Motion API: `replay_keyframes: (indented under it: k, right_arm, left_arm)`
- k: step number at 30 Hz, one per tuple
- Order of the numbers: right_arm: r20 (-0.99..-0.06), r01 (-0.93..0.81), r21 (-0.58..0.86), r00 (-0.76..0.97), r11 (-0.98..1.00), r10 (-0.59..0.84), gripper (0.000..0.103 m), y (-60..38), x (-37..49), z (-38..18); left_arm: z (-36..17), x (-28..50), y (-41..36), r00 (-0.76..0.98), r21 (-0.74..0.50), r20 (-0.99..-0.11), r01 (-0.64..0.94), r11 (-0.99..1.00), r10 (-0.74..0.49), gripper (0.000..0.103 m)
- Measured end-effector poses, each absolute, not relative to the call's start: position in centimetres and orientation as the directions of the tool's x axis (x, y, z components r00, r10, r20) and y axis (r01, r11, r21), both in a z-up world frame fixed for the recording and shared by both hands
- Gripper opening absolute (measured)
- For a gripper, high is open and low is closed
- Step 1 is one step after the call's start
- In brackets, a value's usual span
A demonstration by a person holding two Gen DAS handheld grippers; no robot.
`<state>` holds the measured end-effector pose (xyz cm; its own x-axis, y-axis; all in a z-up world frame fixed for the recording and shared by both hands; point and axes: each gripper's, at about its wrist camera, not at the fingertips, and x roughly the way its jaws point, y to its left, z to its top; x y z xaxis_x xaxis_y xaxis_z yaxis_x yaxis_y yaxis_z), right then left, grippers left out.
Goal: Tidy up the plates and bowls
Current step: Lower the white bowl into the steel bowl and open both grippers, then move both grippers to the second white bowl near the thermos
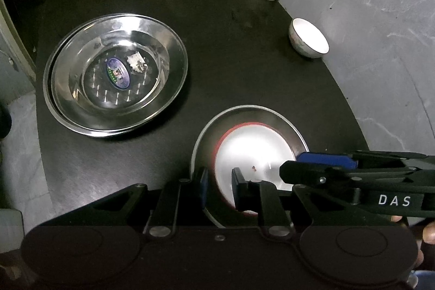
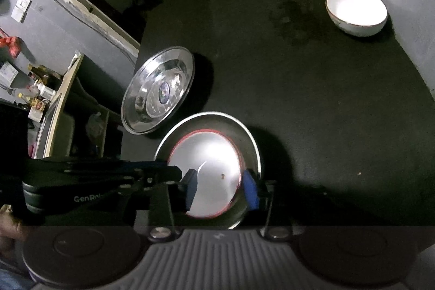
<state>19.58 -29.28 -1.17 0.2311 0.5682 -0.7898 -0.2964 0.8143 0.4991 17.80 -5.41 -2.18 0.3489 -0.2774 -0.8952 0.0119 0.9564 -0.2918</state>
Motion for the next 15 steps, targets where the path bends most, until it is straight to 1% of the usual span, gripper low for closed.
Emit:
replay_keyframes:
  k: [2,6,8,10,12,13,14,15]
  right_arm:
    - [-0.788,-0.298,0.498,0.238,0.815,0.568,0.045,-29.4,19.6,-1.0]
    - [-0.77,-0.29,0.509,0.266,0.81,0.58,0.048,-30.0,19.4,-0.5]
    - [-0.759,-0.282,0.512,0.295,0.811,0.581,0.052,-30.5,19.4,-0.1]
    - [-0.745,-0.273,0.517,0.325,0.812,0.583,0.055,-31.2,19.3,0.4]
    - [-0.731,-0.261,0.524,0.352,0.811,0.585,0.059,-31.9,19.2,0.7]
    - [-0.725,-0.256,0.526,0.363,0.811,0.585,0.062,-32.2,19.1,0.9]
    - [-0.719,-0.248,0.529,0.377,0.811,0.584,0.065,-32.6,19.1,1.0]
    - [-0.713,-0.241,0.533,0.388,0.811,0.583,0.067,-32.8,19.1,1.1]
  left_arm:
    - [-1.9,17.7,-5.4,0.359,-0.29,-0.892,0.013,0.957,-0.275,0.023]
    - [-1.1,17.7,-5.3,0.383,-0.292,-0.881,0.02,0.956,-0.277,0.031]
    - [-0.7,17.7,-5.2,0.397,-0.291,-0.876,0.021,0.956,-0.275,0.037]
    - [-0.3,17.8,-5.2,0.414,-0.27,-0.874,0.024,0.962,-0.256,0.05]
    - [0.2,17.9,-5.1,0.431,-0.26,-0.868,0.03,0.965,-0.247,0.055]
    - [0.4,18.0,-5.1,0.44,-0.259,-0.864,0.032,0.965,-0.246,0.061]
    - [0.8,18.1,-5.0,0.452,-0.257,-0.857,0.036,0.966,-0.245,0.065]
    - [1.0,18.2,-5.1,0.463,-0.255,-0.852,0.041,0.966,-0.244,0.076]
